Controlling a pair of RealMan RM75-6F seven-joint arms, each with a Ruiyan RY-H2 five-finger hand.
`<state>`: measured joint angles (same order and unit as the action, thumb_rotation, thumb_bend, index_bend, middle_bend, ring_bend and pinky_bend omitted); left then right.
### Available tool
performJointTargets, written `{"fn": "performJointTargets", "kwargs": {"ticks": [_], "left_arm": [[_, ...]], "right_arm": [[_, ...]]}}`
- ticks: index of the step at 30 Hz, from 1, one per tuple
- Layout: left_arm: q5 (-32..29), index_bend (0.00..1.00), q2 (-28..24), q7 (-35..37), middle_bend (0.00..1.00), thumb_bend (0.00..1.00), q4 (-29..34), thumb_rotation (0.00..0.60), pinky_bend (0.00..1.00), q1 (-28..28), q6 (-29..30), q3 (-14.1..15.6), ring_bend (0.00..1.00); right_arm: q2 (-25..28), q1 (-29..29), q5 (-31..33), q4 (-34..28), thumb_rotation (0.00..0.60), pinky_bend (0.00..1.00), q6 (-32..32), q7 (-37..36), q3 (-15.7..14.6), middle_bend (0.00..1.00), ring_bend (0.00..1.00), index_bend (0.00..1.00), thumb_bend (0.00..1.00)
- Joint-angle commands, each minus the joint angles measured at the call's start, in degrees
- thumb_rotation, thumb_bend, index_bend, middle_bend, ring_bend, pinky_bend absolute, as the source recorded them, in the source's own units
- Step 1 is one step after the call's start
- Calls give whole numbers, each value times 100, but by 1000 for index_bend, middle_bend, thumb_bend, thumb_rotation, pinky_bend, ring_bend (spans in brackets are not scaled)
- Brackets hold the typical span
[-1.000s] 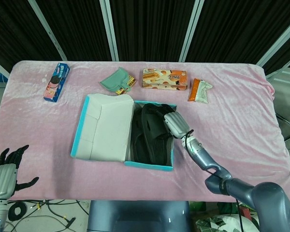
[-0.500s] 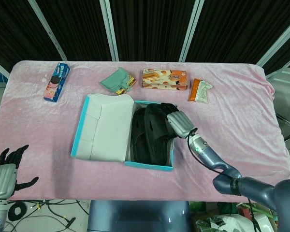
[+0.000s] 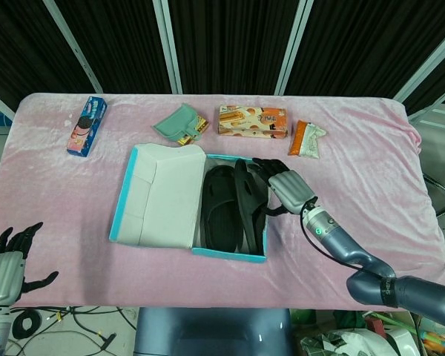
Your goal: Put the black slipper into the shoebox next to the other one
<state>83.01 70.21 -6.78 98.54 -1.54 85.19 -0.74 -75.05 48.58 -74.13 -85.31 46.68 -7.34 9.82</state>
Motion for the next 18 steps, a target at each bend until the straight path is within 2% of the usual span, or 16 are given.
{"fn": "performJointTargets", "kwargs": {"ticks": [1, 3, 6, 12, 18], "left_arm": [[1, 98, 10, 4, 154, 0, -5, 600, 0, -5, -10, 0, 156], [-9, 98, 15, 5, 154, 0, -11, 600, 0, -11, -26, -2, 156], [-18, 97, 22, 16, 154, 0, -26, 600, 0, -10, -27, -6, 156], [-20, 96, 44, 49, 154, 0, -66, 600, 0, -20, -58, -1, 156], [-20, 96, 62, 80, 154, 0, -102, 600, 0, -28, -82, 5, 156]], "right_arm": [[420, -83, -121, -565, 600, 61, 145, 103, 68, 35, 0, 10, 469], [538, -90, -214, -812, 600, 61, 207, 113, 101, 98, 0, 63, 577], [605, -95, -264, -983, 600, 61, 219, 148, 99, 151, 0, 126, 661], [528, -24, -111, -1013, 600, 61, 57, 360, 71, 168, 0, 158, 748], [198, 159, 292, -678, 600, 61, -179, 609, 141, 168, 0, 164, 762]]}}
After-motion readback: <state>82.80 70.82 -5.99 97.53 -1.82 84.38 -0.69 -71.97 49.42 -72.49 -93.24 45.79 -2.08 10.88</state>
